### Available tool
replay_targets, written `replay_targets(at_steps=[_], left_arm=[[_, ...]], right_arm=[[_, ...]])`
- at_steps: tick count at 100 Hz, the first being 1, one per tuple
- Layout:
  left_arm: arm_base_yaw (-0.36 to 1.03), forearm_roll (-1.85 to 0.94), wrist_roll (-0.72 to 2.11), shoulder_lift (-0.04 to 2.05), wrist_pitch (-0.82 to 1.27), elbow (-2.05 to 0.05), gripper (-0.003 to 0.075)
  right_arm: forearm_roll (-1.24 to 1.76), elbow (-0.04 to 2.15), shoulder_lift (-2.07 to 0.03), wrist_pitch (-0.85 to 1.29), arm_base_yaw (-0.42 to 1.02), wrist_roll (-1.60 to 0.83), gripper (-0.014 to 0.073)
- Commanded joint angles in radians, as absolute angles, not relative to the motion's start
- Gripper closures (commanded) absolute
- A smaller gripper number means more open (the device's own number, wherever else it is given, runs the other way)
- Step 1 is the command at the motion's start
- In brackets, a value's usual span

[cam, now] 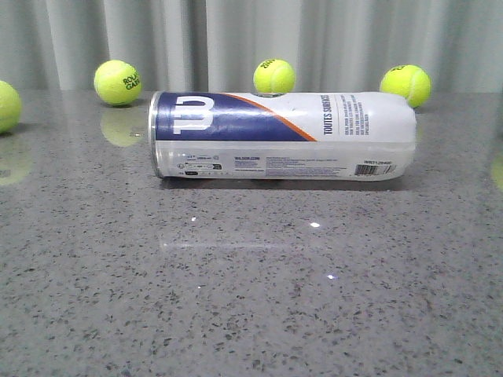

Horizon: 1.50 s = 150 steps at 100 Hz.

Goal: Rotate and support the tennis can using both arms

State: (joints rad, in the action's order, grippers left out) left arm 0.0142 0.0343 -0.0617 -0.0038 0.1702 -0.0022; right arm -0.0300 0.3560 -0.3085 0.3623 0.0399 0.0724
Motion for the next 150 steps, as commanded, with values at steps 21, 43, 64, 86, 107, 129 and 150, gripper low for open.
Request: replay_targets(at_steps=[21, 43, 64, 86, 107, 129, 150], left_arm=[[0.015, 0.028, -0.070, -0.044, 0.058, 0.035, 0.0741], [0.015, 0.013, -0.070, -0.002, 0.177, -0.099, 0.0741], [0.015, 0.013, -0.070, 0.153, 0.367, -0.301, 0.0741], [0.015, 0.013, -0.068, 0.375, 0.606, -0.503, 0.0741], [0.015, 0.013, -0.066, 0.554, 0.692, -0.625, 0.0643], [0.015, -0.026, -0.065, 0.704, 0.707, -0.723, 0.0171], [0.015, -0.233, 0.046, 0.881, 0.803, -0.844, 0.0165]], right_arm=[[-0.030, 0.381, -0.311, 0.292, 0.034, 0.064, 0.0652], [-0.030, 0.381, -0.311, 0.292, 0.034, 0.064, 0.0652], [-0.030, 0.381, -0.311, 0.292, 0.034, 0.064, 0.0652], [-0.030, 0.381, -0.311, 0.292, 0.034, 0.064, 0.0652], [-0.030, 0.381, -0.311, 0.292, 0.034, 0.064, 0.0652], [-0.030, 0.381, -0.311, 0.292, 0.034, 0.064, 0.0652], [-0.030, 0.381, -0.311, 0.292, 0.034, 0.064, 0.0652]])
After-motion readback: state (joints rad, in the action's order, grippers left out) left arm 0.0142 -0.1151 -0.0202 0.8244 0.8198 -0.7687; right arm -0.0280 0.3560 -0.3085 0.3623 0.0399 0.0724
